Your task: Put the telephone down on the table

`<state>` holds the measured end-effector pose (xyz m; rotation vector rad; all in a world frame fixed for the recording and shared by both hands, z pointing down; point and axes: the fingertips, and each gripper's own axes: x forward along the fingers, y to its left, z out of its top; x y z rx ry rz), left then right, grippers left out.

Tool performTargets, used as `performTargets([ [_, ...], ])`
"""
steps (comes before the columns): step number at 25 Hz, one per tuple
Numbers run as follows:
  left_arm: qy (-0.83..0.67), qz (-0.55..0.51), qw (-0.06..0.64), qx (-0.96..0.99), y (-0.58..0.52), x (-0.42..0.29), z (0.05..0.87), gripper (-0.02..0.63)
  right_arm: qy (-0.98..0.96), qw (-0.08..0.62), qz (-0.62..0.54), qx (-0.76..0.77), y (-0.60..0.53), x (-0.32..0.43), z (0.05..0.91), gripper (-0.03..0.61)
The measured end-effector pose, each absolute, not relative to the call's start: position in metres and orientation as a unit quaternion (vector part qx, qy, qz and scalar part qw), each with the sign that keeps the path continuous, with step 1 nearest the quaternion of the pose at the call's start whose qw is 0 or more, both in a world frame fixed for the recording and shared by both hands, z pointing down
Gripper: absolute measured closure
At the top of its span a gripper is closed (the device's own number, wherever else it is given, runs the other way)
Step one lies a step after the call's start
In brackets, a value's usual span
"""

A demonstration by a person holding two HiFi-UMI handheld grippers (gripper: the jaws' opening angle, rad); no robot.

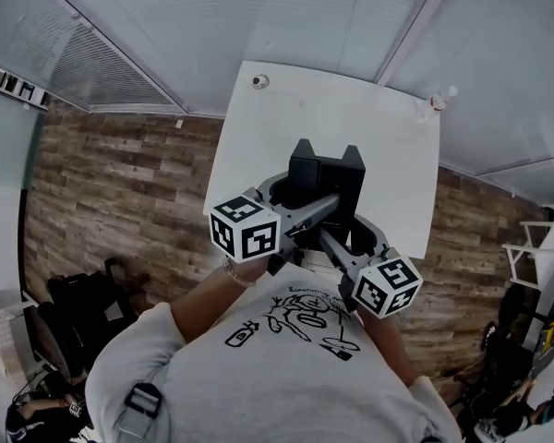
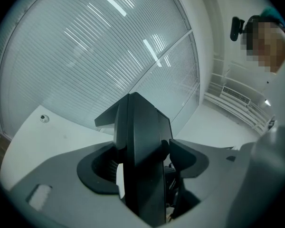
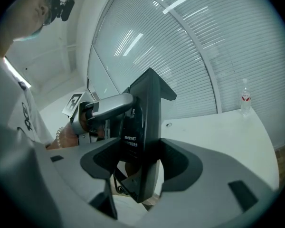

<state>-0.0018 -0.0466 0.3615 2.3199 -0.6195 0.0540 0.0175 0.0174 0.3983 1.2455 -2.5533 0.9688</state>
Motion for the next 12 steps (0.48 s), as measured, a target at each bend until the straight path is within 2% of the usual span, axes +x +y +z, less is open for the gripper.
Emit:
performTargets([
  [12, -0.236, 0.021, 0.362, 0.901, -0.117, -0.015, 0.365, 0.287, -0.847, 0.071, 0.322, 0.416, -0.054, 0.004, 0.401, 0.331],
])
